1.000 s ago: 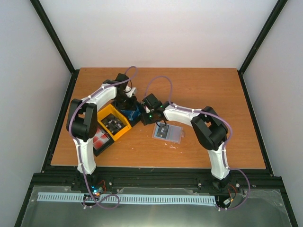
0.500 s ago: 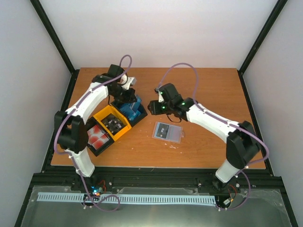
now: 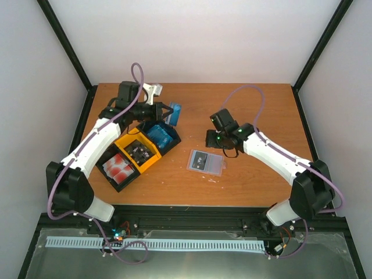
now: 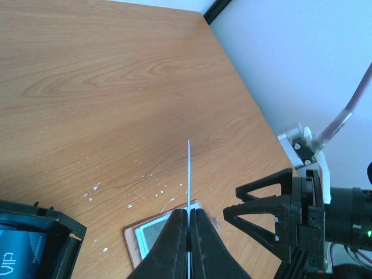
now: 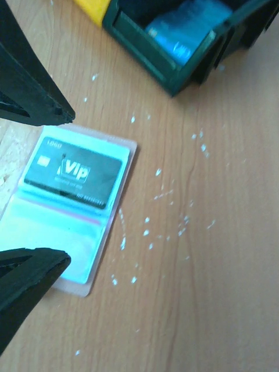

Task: Put the credit cards into the card holder
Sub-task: Pick up the credit card from the storage box, then insert the credit card into the card holder.

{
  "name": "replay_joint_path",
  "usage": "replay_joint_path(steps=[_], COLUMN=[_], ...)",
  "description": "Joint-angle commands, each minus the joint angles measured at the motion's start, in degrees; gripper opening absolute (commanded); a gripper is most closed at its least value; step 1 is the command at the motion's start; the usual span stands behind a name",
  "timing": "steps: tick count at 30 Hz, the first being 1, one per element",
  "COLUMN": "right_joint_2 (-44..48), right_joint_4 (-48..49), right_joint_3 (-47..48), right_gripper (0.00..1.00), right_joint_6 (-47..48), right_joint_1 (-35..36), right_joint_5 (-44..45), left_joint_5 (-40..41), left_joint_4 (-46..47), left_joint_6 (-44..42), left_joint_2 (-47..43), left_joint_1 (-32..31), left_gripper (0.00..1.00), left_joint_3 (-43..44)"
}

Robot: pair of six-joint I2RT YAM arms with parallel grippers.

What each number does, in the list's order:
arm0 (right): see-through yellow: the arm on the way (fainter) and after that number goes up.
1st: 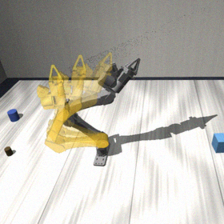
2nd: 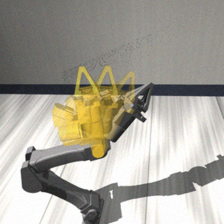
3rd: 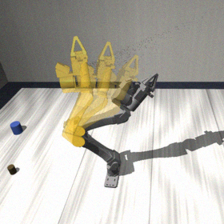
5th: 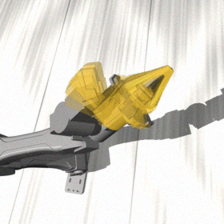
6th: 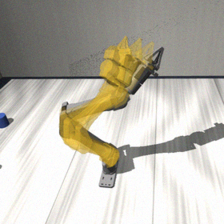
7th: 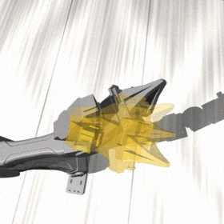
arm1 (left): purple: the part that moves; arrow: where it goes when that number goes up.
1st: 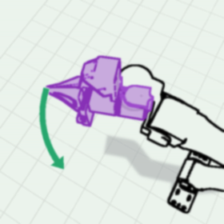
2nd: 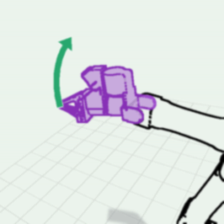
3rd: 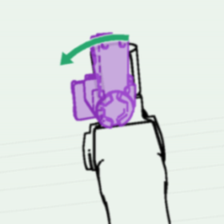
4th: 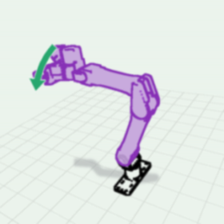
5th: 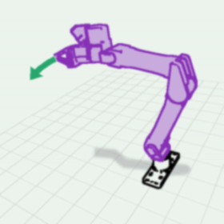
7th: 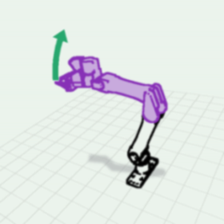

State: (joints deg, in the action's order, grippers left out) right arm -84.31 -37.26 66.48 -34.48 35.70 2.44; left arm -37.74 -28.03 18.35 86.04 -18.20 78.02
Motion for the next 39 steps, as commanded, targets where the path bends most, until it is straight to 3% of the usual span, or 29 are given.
replay_joint_path(steps=[1, 10, 19, 27, 39], right_joint_2=[-2.67, -14.93, -23.87, -31.87, -37.51], right_joint_4=[-6.49, -16.54, -17.64, -19.86, -21.82], right_joint_3=[0.36, 8.18, 14.14, 22.14, 26.16], right_gripper=[0.58, 0.62, 0.67, 0.68, 0.68], right_joint_6=[-4.19, -6.46, -6.36, -3.82, -2.79], right_joint_1=[0.23, 6.04, 10.74, 14.13, 15.84], right_joint_5=[4.04, 15.08, 15.41, 15.64, 16.86], left_joint_5=[3.98, 11.36, 20.41, 34.46, 34.64], left_joint_4=[11.58, 10.32, 8.26, 6.41, 6.23], left_joint_6=[8.27, 9.34, 9.89, 11.93, 11.72], left_joint_2=[-3.53, -8.06, -14.90, -18.42, -18.16], left_joint_1=[-0.39, -0.44, -0.44, -0.32, -0.26], left_gripper=[0.01, 0.01, 0.01, 0.01, 0.03], left_joint_3=[-4.71, -9.58, -14.50, -15.35, -15.01])
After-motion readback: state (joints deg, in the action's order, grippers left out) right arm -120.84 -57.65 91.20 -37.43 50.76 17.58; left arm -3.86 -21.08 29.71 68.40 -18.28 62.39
